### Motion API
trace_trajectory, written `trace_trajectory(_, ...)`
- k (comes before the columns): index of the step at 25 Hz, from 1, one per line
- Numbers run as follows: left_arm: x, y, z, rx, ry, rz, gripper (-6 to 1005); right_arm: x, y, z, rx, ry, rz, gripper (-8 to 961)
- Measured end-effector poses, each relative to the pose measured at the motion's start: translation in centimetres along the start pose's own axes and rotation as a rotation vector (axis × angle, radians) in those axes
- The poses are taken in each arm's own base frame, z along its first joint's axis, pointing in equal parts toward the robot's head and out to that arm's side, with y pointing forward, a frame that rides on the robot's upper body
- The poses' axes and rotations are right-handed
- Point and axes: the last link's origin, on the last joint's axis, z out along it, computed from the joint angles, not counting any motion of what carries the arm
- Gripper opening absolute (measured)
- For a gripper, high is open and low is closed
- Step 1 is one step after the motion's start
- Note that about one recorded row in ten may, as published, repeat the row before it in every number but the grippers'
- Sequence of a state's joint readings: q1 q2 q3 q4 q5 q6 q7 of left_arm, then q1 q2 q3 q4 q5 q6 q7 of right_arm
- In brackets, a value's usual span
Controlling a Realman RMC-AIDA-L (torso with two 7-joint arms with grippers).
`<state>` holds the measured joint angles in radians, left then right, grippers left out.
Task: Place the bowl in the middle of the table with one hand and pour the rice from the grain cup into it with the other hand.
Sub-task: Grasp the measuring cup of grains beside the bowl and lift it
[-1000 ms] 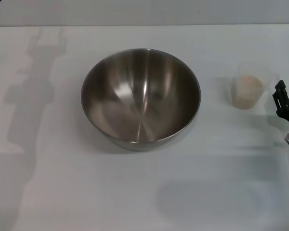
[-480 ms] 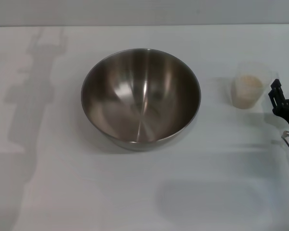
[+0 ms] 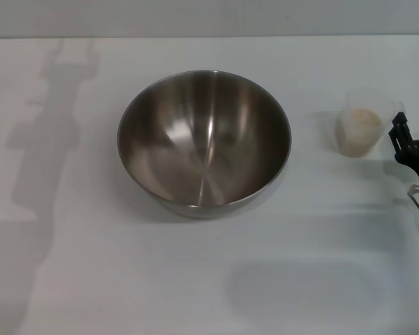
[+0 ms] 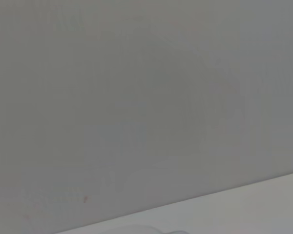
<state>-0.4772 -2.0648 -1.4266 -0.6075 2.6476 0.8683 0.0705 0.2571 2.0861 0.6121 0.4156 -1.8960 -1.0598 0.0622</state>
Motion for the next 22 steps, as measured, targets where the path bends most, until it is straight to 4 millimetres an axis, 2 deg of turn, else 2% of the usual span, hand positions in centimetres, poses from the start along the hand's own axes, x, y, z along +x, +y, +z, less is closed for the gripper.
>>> trace_trajectory(22,0.7,0.8,0.9,-0.016,0.027,0.034,570,-0.4,-0.2,1.7,-0.015,0.015,-0.001,546)
